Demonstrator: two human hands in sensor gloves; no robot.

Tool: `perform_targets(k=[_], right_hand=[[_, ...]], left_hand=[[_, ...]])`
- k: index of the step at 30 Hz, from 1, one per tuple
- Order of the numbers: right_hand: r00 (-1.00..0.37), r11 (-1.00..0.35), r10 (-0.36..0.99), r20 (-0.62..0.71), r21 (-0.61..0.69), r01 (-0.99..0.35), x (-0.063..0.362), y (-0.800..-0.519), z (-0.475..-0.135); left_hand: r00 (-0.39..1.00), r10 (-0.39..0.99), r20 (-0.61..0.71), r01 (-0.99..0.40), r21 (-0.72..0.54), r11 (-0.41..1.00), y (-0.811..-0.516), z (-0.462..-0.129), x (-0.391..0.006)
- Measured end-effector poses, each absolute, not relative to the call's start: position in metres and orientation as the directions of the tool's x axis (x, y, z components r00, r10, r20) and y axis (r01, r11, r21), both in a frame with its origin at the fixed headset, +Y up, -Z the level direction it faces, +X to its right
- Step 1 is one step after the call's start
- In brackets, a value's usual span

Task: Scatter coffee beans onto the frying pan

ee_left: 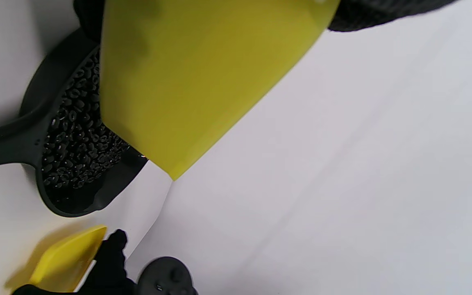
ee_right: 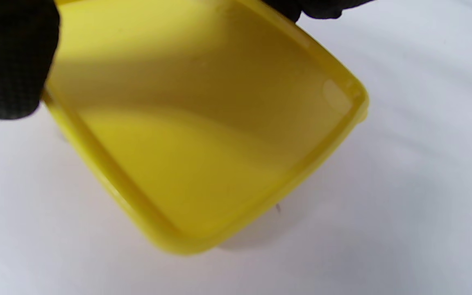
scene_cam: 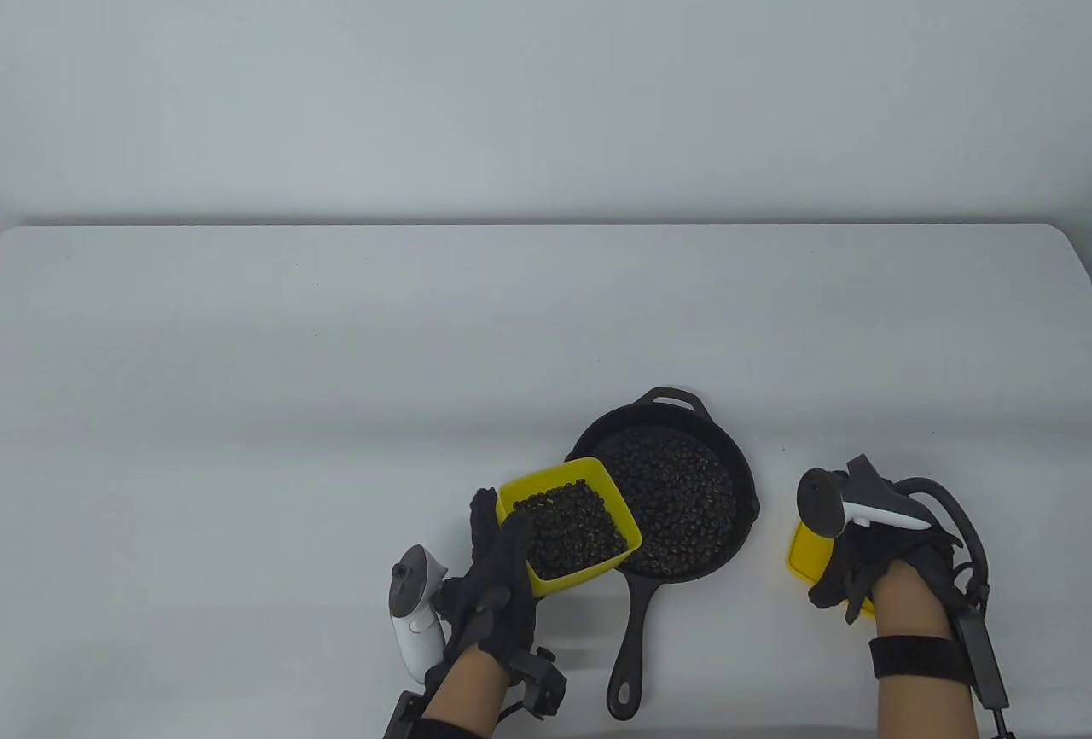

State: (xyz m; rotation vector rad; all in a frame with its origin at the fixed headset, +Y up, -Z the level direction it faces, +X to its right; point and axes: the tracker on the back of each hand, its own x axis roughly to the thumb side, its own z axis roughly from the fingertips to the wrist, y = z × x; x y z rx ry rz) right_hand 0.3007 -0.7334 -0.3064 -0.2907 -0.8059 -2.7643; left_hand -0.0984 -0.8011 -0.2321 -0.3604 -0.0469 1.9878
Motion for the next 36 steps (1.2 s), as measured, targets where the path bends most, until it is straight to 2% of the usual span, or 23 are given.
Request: perform_targets(k=[1,3,7,10,14,18,20,21,23,24,27,29,31,34,36], right_hand=[[-0.953,-0.839,-0.150,0.264,0.477,0.264,0.297,-0.727,-0.306],[-0.927,-0.926,-0.005,0.375,0.347,0.146,0.265,-0.688,-0.299],[-0.806,-0.973,0.044,0.591,0.210,0.101,0.194,-0.647,-0.282],[-0.736,-0.977,0.070,0.674,0.194,0.086,0.153,-0.638,-0.274],[-0.661,-0.965,0.148,0.736,0.253,0.066,0.099,-0.636,-0.266],[-0.653,-0.960,0.115,0.748,0.253,0.121,0.076,-0.635,-0.266],[-0.650,-0.949,0.120,0.751,0.280,0.148,0.065,-0.636,-0.266],[-0.654,-0.951,0.093,0.751,0.261,0.165,0.061,-0.634,-0.266],[-0.651,-0.955,0.071,0.756,0.240,0.175,0.057,-0.633,-0.267],[-0.650,-0.965,0.091,0.754,0.227,0.128,0.059,-0.633,-0.267],[-0.680,-0.970,0.141,0.719,0.237,0.049,0.069,-0.633,-0.270],[-0.724,-0.964,0.248,0.644,0.241,-0.116,0.088,-0.638,-0.272],[-0.761,-0.944,0.330,0.559,0.210,-0.255,0.104,-0.647,-0.272],[-0.770,-0.870,0.491,0.408,0.182,-0.459,0.135,-0.676,-0.271],[-0.754,-0.834,0.543,0.370,0.137,-0.534,0.147,-0.697,-0.271]], left_hand=[[-0.387,0.892,-0.234,-0.880,-0.195,-0.433,-0.801,-0.232,-0.098],[-0.385,0.889,-0.248,-0.876,-0.205,-0.437,-0.803,-0.235,-0.094],[-0.382,0.885,-0.266,-0.841,-0.296,-0.452,-0.803,-0.239,-0.086],[-0.387,0.882,-0.270,-0.816,-0.344,-0.464,-0.803,-0.239,-0.080],[-0.451,0.841,-0.299,-0.765,-0.355,-0.537,-0.804,-0.238,-0.075],[-0.485,0.817,-0.312,-0.755,-0.321,-0.571,-0.807,-0.236,-0.076],[-0.572,0.754,-0.323,-0.698,-0.291,-0.654,-0.806,-0.235,-0.074],[-0.556,0.767,-0.320,-0.711,-0.293,-0.639,-0.807,-0.235,-0.076],[-0.536,0.792,-0.293,-0.709,-0.353,-0.610,-0.805,-0.240,-0.081],[-0.520,0.804,-0.287,-0.721,-0.357,-0.594,-0.804,-0.241,-0.085],[-0.448,0.850,-0.278,-0.804,-0.289,-0.519,-0.799,-0.243,-0.097],[-0.452,0.848,-0.276,-0.819,-0.247,-0.518,-0.803,-0.243,-0.101],[-0.513,0.806,-0.296,-0.793,-0.197,-0.577,-0.808,-0.243,-0.103],[-0.549,0.789,-0.278,-0.778,-0.176,-0.603,-0.810,-0.245,-0.107],[-0.551,0.792,-0.261,-0.777,-0.186,-0.602,-0.809,-0.245,-0.108]])
